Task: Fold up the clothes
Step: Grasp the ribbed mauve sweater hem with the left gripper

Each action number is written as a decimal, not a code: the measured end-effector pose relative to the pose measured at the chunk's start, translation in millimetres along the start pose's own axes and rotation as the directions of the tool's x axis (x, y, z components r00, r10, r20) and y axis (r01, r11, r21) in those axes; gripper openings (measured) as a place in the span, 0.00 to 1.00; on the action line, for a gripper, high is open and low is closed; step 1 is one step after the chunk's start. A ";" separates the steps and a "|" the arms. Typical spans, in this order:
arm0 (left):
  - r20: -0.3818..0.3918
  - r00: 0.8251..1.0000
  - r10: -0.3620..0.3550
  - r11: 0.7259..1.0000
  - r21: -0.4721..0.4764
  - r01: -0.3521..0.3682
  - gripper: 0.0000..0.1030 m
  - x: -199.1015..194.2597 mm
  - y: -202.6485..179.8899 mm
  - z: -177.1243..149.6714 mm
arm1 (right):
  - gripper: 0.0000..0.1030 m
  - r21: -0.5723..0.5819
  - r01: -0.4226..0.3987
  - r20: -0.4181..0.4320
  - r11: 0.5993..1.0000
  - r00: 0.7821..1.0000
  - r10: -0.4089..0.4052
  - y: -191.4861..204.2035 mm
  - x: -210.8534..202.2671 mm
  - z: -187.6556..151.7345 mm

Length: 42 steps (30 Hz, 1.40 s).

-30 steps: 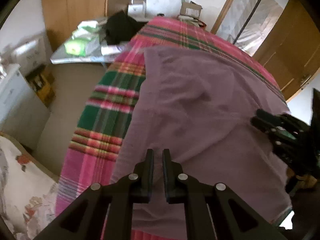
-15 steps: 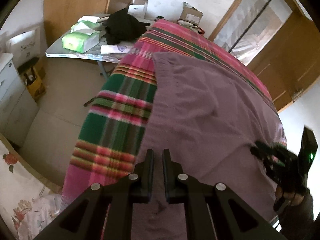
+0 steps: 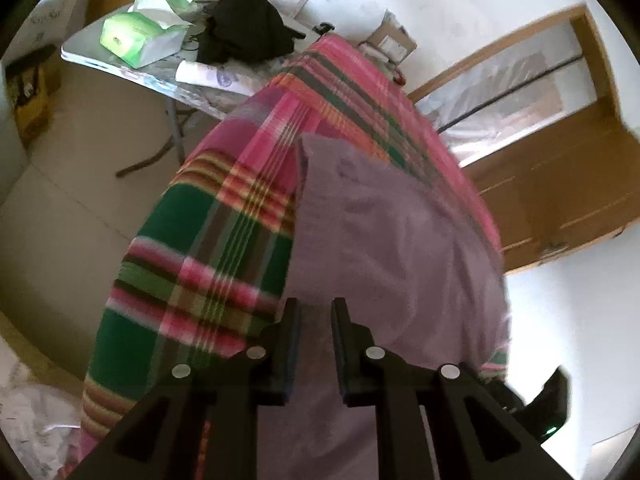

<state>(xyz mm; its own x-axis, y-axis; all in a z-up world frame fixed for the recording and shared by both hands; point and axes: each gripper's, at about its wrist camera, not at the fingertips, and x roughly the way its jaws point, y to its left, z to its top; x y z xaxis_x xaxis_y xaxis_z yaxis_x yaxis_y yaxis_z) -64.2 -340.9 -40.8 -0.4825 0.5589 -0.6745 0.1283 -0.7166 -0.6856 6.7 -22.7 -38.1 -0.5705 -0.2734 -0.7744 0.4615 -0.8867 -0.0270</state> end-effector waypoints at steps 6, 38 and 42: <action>0.014 0.996 -0.084 0.996 -0.022 0.084 0.15 3.2 -6.8 -4.6 | 0.25 0.007 -0.015 0.005 1.000 1.000 0.015 -2.0 -1.0 -1.3; 0.047 0.998 -0.039 0.989 -0.140 0.045 0.17 21.8 14.5 59.6 | 0.26 -0.059 -0.284 -0.075 0.957 0.957 0.279 63.1 66.3 99.3; 0.085 0.992 -0.089 0.987 -0.126 0.099 0.17 15.8 7.4 61.8 | 0.26 -0.076 -0.255 -0.072 0.964 0.966 0.249 66.8 65.4 100.4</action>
